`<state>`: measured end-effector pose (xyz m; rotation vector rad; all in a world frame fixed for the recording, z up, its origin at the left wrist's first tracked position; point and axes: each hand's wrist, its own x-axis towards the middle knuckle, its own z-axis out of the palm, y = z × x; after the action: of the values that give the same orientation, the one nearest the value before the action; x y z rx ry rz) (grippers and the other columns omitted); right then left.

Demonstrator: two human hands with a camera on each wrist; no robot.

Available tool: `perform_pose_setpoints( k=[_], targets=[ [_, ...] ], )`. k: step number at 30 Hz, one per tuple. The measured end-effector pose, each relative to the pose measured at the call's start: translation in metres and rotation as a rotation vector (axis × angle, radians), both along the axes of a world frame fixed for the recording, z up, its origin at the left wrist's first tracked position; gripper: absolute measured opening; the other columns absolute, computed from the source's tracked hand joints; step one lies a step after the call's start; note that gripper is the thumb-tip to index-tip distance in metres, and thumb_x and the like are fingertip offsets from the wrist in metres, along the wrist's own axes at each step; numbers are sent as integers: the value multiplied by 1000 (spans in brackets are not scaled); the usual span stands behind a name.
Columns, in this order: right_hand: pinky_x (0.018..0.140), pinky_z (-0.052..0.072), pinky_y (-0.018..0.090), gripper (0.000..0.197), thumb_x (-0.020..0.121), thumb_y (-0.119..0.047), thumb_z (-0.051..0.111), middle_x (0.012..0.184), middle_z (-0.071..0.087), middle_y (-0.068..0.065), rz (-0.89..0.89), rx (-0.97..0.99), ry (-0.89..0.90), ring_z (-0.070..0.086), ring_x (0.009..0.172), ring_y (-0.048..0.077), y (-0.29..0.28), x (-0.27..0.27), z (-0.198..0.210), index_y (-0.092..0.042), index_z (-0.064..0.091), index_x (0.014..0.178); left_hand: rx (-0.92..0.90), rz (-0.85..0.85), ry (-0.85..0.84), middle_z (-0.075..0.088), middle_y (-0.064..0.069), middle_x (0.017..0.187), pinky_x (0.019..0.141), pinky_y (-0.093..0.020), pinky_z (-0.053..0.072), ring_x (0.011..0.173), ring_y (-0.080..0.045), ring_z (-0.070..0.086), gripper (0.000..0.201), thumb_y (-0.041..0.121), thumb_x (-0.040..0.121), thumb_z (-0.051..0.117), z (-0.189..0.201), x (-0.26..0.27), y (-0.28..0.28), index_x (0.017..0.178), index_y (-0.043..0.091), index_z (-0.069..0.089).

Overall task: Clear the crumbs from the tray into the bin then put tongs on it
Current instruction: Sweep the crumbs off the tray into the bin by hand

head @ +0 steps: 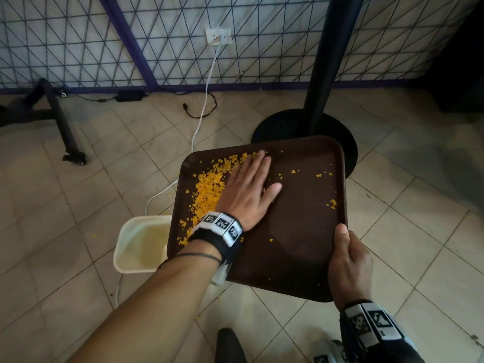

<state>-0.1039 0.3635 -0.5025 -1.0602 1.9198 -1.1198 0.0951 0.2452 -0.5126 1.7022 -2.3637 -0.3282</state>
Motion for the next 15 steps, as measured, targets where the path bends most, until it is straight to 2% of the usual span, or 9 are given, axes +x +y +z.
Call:
perform_pose_setpoints(
  k=[3,5,8,11,15],
  targets=[
    [57,38,28,42,104,-34,36,72,60,0,10,-11,5,55,67,13,1,3,2,-8,62,84,-18,-63,9,3,2,167,124,-42,5,153,-19,3,69,59,102,15,8,-22,-15,159,19,11],
    [56,36,28,42,104,-33,36,70,58,0,6,-21,7,53,65,12,2,3,2,-8,61,82,-7,-51,-12,6,2,167,123,-44,8,153,-21,5,68,58,102,16,0,-18,-19,158,19,14],
    [58,39,30,43,104,-36,36,70,58,2,-7,-23,14,53,65,16,1,1,-2,-11,60,79,14,41,-26,8,1,167,123,-45,9,153,-21,5,70,60,101,13,-16,11,-19,158,20,15],
    [59,41,33,44,104,-39,36,68,56,2,-19,-24,21,52,64,20,1,0,-7,-15,57,74,49,110,-61,7,1,167,123,-43,6,153,-19,2,72,62,100,9,-28,45,-16,158,21,12],
    [56,37,32,45,104,-37,37,63,51,1,-13,-32,41,46,60,19,1,1,-9,-13,51,69,4,120,-61,16,0,166,123,-42,8,152,-19,8,68,59,102,11,-26,69,-7,157,20,21]
  ],
)
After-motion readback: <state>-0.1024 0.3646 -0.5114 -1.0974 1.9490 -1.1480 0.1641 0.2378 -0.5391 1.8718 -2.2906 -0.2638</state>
